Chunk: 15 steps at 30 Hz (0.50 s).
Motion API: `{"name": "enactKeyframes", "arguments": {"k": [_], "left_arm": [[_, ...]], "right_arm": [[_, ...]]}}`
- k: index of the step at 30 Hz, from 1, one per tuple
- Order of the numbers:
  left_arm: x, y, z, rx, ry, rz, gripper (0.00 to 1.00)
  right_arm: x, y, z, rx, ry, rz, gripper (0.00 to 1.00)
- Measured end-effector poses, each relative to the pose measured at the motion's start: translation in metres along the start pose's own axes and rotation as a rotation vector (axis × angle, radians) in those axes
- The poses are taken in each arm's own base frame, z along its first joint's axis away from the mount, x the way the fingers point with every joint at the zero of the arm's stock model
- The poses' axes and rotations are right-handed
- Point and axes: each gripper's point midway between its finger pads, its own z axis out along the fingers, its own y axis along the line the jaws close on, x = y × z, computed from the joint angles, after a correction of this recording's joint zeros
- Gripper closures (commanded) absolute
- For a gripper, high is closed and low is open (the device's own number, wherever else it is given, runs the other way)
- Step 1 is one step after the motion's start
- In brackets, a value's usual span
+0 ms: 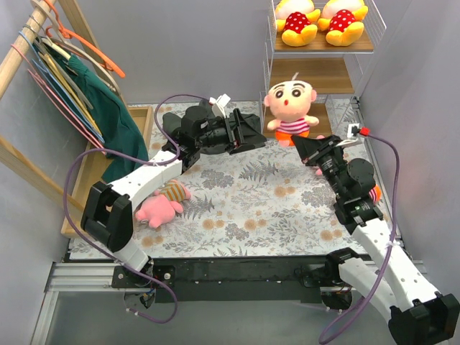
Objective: Place and organize the stuffed toys onto the shelf
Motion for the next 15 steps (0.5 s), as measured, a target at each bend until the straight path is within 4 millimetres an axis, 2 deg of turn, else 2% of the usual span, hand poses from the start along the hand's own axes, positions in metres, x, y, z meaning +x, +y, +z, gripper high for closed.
{"name": "enactKeyframes", "arguments": {"k": [4,6,12,15], "left_arm": [[-0.002,-0.005,-0.011,-0.046,-0.016,0.090,0.02],[-0.001,-0.006,-0.018,-0.070,-0.019,0.130,0.02],[0.001,-0.011,-0.040,-0.121,-0.046,0.251,0.02],[0.008,-0.003,-0.051,-0.158,-0.045,0.294,0.02]], "right_arm": [[-0.025,-0.014,0.015,0.079,-0.034,-0.061,0.99],[-0.035,-0.028,0.021,0.127,-0.042,-0.081,0.99],[-0.039,-0.071,0.034,0.230,-0.002,-0.085,0.99],[-0.040,-0.087,0.045,0.266,0.026,-0.075,0.99]]}}
